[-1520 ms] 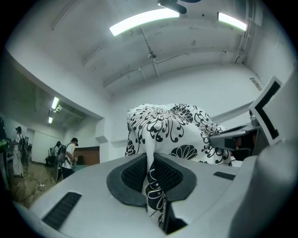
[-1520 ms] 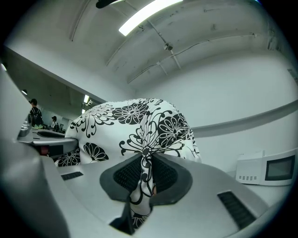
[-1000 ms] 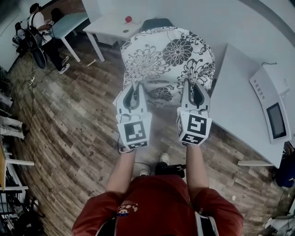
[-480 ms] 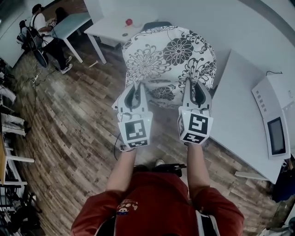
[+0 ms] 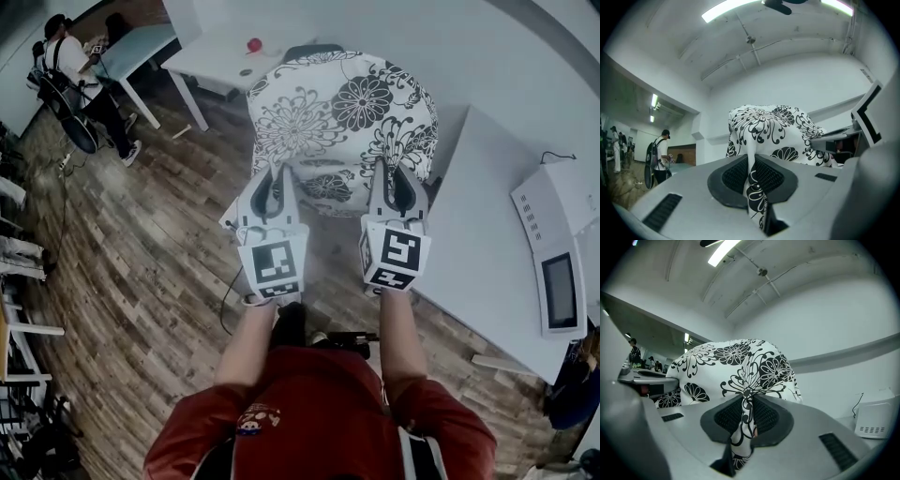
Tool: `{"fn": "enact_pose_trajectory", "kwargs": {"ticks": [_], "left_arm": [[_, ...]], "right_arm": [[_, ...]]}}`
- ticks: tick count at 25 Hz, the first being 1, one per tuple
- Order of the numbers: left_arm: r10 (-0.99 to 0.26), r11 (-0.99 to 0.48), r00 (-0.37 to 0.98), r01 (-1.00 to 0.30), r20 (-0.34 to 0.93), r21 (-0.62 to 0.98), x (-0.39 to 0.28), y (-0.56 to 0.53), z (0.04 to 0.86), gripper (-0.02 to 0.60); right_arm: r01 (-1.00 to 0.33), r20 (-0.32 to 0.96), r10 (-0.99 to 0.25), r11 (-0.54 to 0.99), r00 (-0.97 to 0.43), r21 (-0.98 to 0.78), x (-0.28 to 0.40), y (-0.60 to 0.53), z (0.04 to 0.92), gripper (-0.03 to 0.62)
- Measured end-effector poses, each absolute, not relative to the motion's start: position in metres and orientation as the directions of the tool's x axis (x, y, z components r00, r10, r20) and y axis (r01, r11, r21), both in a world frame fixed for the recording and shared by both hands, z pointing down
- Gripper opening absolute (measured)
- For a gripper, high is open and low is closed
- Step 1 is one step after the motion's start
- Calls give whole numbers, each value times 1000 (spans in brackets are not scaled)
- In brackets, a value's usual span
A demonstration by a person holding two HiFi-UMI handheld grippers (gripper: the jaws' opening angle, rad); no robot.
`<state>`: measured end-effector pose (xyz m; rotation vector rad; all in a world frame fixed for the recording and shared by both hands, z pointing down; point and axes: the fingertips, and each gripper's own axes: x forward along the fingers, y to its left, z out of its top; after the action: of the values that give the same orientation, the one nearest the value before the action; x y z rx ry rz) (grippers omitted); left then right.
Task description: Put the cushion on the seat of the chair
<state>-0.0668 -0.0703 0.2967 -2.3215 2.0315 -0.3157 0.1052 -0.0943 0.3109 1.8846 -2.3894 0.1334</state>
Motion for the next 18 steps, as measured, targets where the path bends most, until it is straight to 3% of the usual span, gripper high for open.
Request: {"fn": "enact_pose_trajectory", "kwargs": {"ticks": [18], "left_arm": [[-986,-120,96,-976,135,-182,-69,-67,295,49]], "right_arm": [[-968,142,-957,251,-252,-29,101,-96,315,60]]}}
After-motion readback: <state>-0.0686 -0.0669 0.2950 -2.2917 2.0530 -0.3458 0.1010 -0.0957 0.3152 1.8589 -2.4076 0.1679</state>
